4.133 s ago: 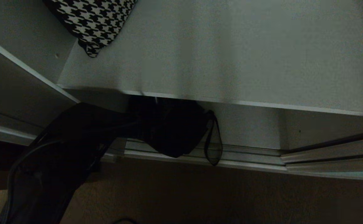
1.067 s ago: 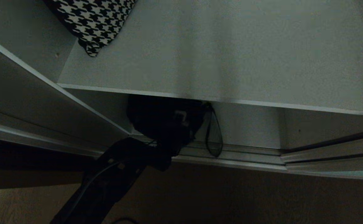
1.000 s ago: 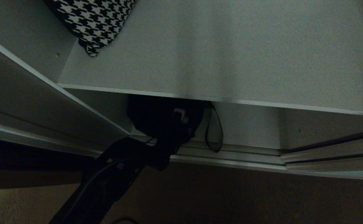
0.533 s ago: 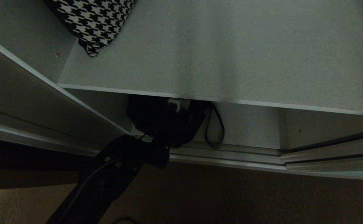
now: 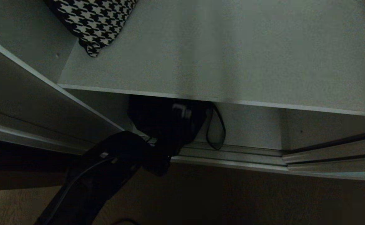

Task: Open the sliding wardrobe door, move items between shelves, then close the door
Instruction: Place the bag on the lower shelf

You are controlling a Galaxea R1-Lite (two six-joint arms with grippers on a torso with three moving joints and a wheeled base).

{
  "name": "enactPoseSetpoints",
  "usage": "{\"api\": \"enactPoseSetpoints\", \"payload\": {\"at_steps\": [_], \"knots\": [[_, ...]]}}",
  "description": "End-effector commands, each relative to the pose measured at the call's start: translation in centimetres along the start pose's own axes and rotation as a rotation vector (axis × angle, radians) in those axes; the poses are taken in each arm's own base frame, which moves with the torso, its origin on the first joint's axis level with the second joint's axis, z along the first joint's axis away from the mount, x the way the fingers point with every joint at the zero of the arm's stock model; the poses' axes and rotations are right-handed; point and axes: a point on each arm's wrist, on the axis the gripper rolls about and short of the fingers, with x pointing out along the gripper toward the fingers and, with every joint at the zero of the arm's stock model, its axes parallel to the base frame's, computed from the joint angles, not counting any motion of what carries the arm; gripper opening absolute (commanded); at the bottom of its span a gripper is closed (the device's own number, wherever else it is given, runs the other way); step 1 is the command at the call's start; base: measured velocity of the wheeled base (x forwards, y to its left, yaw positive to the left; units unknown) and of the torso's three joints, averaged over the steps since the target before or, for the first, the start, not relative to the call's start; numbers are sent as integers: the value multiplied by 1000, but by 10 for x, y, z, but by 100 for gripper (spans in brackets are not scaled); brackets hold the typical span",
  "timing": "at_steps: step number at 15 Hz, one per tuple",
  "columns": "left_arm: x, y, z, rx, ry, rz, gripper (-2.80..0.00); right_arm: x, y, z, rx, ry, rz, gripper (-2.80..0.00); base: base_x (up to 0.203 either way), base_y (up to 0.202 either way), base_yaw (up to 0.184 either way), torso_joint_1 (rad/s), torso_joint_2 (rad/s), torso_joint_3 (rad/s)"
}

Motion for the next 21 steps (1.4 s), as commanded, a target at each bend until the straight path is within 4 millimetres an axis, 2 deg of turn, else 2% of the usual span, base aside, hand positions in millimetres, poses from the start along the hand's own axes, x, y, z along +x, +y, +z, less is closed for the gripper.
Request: {"api": "enactPoseSetpoints", "payload": {"at_steps": [1,2,5,7,10,14,17,21], "knots": [[-16,-2,17,0,50,-12,-280,0,0,0,0,-2,0,-280,0,0,0,0,0,0],[-23,-2,25,0,80,-15,-280,0,0,0,0,-3,0,-280,0,0,0,0,0,0],[-47,1,27,14,214,-30,-280,0,0,0,0,-3,0,-280,0,0,0,0,0,0],[-64,3,22,29,312,-41,-280,0,0,0,0,-3,0,-280,0,0,0,0,0,0],[-82,4,2,42,427,-54,-280,0,0,0,0,-3,0,-280,0,0,0,0,0,0],[-86,0,-44,58,515,-59,-280,0,0,0,-1,-3,0,-280,0,0,0,0,0,0],[-78,0,-70,65,524,-45,-280,0,0,0,0,-3,0,-280,0,0,0,0,0,0],[-56,7,-73,61,455,-10,-280,0,0,0,0,-3,0,-280,0,0,0,0,0,0]]}}
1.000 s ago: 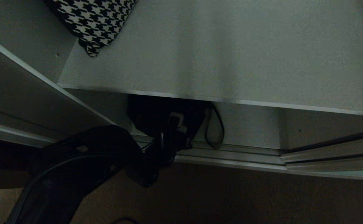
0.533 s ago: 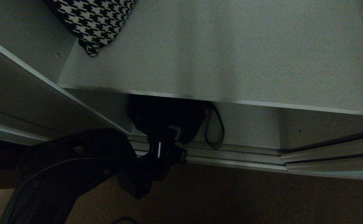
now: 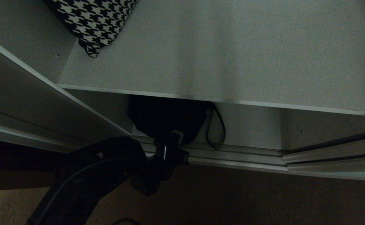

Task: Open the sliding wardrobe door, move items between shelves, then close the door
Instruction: Place the bag on the lower shelf

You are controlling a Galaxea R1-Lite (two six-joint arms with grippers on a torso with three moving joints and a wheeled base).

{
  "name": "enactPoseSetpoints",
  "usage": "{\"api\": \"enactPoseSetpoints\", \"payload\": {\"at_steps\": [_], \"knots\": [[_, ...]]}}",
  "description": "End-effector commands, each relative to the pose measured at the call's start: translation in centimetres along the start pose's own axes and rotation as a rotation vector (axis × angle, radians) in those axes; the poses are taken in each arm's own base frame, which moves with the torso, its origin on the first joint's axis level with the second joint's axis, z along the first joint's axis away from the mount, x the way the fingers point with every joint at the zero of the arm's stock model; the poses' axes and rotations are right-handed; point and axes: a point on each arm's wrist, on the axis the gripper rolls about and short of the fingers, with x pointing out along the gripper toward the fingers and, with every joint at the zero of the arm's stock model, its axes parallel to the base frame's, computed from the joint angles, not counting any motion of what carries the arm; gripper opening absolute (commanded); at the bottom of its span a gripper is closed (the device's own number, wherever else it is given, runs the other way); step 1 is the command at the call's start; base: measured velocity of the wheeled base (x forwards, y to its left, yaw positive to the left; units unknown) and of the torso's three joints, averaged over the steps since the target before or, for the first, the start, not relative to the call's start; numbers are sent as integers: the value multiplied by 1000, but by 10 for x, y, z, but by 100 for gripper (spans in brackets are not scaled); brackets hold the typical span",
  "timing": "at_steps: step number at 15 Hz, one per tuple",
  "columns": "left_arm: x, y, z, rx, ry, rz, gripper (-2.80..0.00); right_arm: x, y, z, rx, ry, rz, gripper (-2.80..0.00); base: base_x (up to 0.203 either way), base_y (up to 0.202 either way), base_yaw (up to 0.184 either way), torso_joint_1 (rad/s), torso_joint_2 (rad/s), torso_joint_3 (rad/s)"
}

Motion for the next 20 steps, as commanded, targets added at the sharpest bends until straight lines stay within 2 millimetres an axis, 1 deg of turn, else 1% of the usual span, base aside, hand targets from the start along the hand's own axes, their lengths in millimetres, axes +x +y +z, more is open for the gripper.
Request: {"api": "enactPoseSetpoints", "payload": {"at_steps": [1,2,4,5,6,7,8,10,11,12,13,15,16,17,19,20], "knots": [[7,1,-10,3,3,9,-280,0,0,0,-1,-3,0,-280,0,0,0,0,0,0],[15,3,-9,6,-21,22,-280,0,0,0,-2,-3,0,-280,0,0,0,0,0,0],[39,5,10,4,-140,54,-280,0,0,0,0,-3,0,-280,0,0,0,0,0,0],[51,5,9,13,-172,68,-280,0,0,0,0,-3,0,-280,0,0,0,0,0,0],[59,4,3,23,-174,76,-280,0,0,0,0,-3,0,-280,0,0,0,0,0,0],[67,5,7,22,-210,85,-280,0,0,0,0,-3,0,-280,0,0,0,0,0,0],[75,7,16,19,-263,98,-280,0,0,0,0,-2,0,-280,0,0,0,0,0,0],[81,8,18,23,-298,106,-280,0,0,0,0,-2,0,-280,0,0,0,0,0,0],[78,9,29,15,-342,107,-280,0,0,0,0,-3,0,-280,0,0,0,0,0,0],[72,9,47,-2,-419,112,-280,0,0,0,0,-3,0,-280,0,0,0,0,0,0],[67,4,59,-14,-456,111,-280,0,0,0,0,-3,0,-280,0,0,0,0,0,0],[57,-2,68,-32,-444,109,-280,0,0,0,0,-3,0,-280,0,0,0,0,0,0],[45,-6,72,-46,-404,95,-280,0,0,0,0,-2,0,-280,0,0,0,0,0,0],[29,-11,74,-60,-352,75,-280,0,0,0,0,-3,0,-280,0,0,0,0,0,0],[-5,-21,85,-90,-291,44,-280,0,0,0,0,-3,0,-280,0,0,0,0,0,0],[-20,-27,85,-99,-257,44,-280,0,0,0,0,-3,0,-280,0,0,0,0,0,0]]}}
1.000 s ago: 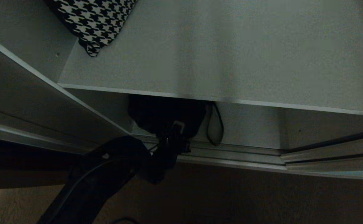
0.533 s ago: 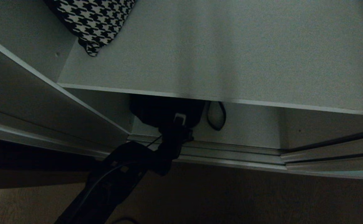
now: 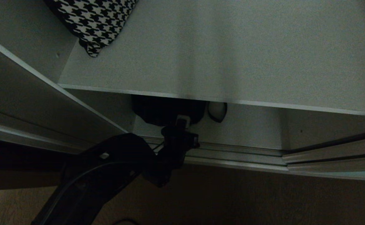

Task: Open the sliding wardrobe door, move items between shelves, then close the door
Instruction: Place the bag on the lower shelf

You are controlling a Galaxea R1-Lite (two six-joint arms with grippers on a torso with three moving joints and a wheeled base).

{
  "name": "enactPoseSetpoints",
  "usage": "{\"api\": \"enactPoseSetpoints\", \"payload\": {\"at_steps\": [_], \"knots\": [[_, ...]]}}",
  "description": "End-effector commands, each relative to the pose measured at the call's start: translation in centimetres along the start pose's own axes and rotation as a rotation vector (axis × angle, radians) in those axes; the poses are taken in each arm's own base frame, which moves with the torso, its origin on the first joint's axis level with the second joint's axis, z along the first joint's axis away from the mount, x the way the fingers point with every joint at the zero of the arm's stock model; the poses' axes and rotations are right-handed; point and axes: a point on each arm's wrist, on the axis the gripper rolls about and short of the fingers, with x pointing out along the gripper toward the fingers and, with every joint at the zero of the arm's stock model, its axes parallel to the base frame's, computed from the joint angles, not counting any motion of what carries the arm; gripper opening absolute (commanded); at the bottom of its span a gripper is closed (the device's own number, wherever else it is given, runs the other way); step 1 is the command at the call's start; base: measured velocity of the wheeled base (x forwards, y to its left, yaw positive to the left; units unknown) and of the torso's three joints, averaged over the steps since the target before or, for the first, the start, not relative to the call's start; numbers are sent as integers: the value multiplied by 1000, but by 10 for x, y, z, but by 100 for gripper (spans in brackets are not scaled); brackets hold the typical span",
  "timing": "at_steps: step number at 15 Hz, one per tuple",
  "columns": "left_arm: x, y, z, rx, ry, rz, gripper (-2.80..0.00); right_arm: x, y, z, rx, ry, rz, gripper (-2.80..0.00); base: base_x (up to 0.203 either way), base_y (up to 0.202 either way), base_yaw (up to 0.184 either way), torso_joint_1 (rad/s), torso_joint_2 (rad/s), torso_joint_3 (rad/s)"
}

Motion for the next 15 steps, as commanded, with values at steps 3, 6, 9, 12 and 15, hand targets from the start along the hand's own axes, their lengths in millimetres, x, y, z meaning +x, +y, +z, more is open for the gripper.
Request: {"api": "enactPoseSetpoints", "payload": {"at_steps": [3,6,9,12,15], "knots": [[-63,-8,50,-8,37,13,-280,0,0,0,-1,-3,0,-280,0,0,0,0,0,0],[-111,-1,79,-13,43,5,-280,0,0,0,-1,-3,0,-280,0,0,0,0,0,0],[-149,18,126,-40,-44,22,-280,0,0,0,-1,-3,0,-280,0,0,0,0,0,0],[-180,47,173,-51,-138,99,-280,0,0,0,-1,-3,0,-280,0,0,0,0,0,0],[-224,72,195,-16,-164,138,-280,0,0,0,-1,-2,0,-280,0,0,0,0,0,0]]}}
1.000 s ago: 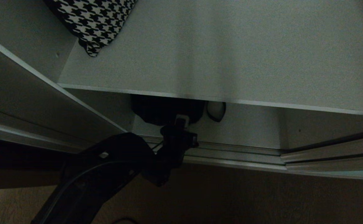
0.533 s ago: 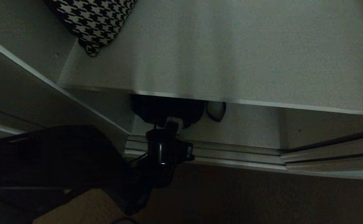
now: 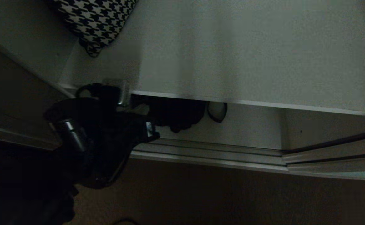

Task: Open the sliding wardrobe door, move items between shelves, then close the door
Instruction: Place the bag on the lower shelf, then close the door

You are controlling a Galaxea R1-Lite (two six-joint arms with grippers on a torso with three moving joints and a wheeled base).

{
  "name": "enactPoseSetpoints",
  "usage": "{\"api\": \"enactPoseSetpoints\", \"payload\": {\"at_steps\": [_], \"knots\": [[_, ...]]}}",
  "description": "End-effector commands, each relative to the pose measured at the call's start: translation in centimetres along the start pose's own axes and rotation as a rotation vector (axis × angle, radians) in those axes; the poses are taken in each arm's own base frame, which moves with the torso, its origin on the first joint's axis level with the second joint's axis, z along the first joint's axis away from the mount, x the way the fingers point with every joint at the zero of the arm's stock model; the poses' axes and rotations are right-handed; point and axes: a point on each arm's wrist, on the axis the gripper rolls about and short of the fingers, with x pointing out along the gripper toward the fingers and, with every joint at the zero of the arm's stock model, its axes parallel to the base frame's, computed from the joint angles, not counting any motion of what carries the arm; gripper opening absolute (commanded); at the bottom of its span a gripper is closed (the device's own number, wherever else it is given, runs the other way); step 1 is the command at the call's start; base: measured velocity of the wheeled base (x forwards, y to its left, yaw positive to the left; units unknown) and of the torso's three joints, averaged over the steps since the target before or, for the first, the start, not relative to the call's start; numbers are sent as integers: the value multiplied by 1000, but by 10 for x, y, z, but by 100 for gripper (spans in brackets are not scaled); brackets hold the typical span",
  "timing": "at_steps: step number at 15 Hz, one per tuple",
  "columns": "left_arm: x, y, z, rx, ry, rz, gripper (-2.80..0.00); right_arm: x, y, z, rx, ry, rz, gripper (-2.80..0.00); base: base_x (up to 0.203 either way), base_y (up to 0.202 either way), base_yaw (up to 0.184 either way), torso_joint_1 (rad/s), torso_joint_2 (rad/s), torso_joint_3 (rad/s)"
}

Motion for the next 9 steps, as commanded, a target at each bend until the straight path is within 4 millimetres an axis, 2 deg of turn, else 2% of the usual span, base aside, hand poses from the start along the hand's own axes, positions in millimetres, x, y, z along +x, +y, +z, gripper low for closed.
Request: {"api": "enactPoseSetpoints", "payload": {"at_steps": [1,3,5,7,9], "knots": [[-35,24,31,-9,-90,31,-280,0,0,0,0,-3,0,-280,0,0,0,0,0,0],[-57,46,39,23,-114,87,-280,0,0,0,0,-3,0,-280,0,0,0,0,0,0],[-76,66,38,49,-107,155,-280,0,0,0,0,-2,0,-280,0,0,0,0,0,0],[-93,74,32,64,-85,169,-280,0,0,0,0,-3,0,-280,0,0,0,0,0,0],[-96,75,30,68,-73,169,-280,0,0,0,0,-3,0,-280,0,0,0,0,0,0]]}}
